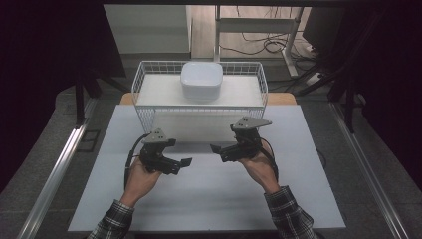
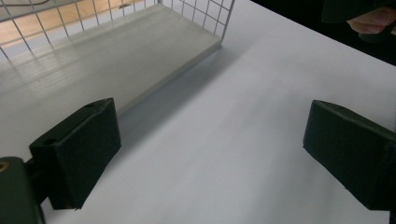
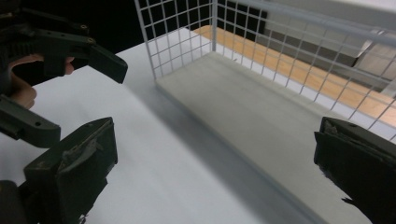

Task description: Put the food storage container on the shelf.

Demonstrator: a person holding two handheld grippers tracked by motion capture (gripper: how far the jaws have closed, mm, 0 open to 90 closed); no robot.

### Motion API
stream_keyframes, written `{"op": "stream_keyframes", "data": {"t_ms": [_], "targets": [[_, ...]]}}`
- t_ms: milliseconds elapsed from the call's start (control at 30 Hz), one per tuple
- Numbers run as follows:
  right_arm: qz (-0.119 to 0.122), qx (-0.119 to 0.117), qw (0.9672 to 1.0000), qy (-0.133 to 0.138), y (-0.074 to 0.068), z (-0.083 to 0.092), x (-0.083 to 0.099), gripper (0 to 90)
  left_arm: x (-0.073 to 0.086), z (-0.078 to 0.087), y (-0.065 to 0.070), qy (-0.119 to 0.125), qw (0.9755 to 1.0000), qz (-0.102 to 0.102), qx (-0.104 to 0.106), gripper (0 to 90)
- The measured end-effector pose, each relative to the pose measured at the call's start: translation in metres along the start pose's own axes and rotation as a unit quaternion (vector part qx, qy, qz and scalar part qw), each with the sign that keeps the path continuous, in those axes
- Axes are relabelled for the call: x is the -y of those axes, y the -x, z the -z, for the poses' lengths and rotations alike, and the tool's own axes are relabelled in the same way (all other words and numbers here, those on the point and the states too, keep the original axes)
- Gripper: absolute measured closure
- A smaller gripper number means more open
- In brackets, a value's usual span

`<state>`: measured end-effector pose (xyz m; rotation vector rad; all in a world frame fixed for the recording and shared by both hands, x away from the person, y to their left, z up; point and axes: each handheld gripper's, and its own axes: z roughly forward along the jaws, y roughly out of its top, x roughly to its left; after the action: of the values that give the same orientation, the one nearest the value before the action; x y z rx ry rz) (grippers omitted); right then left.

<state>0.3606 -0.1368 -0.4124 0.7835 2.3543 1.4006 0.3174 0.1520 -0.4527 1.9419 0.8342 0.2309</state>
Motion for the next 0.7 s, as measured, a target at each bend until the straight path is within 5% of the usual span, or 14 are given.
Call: {"op": "stream_keyframes", "data": {"t_ms": [700], "targets": [[0.005, -0.001, 0.9999, -0.012, -0.011, 0.017, 0.022, 0.0, 0.025, 0.016, 0.006, -0.007, 0.9997, 0.000, -0.024, 3.5]]}}
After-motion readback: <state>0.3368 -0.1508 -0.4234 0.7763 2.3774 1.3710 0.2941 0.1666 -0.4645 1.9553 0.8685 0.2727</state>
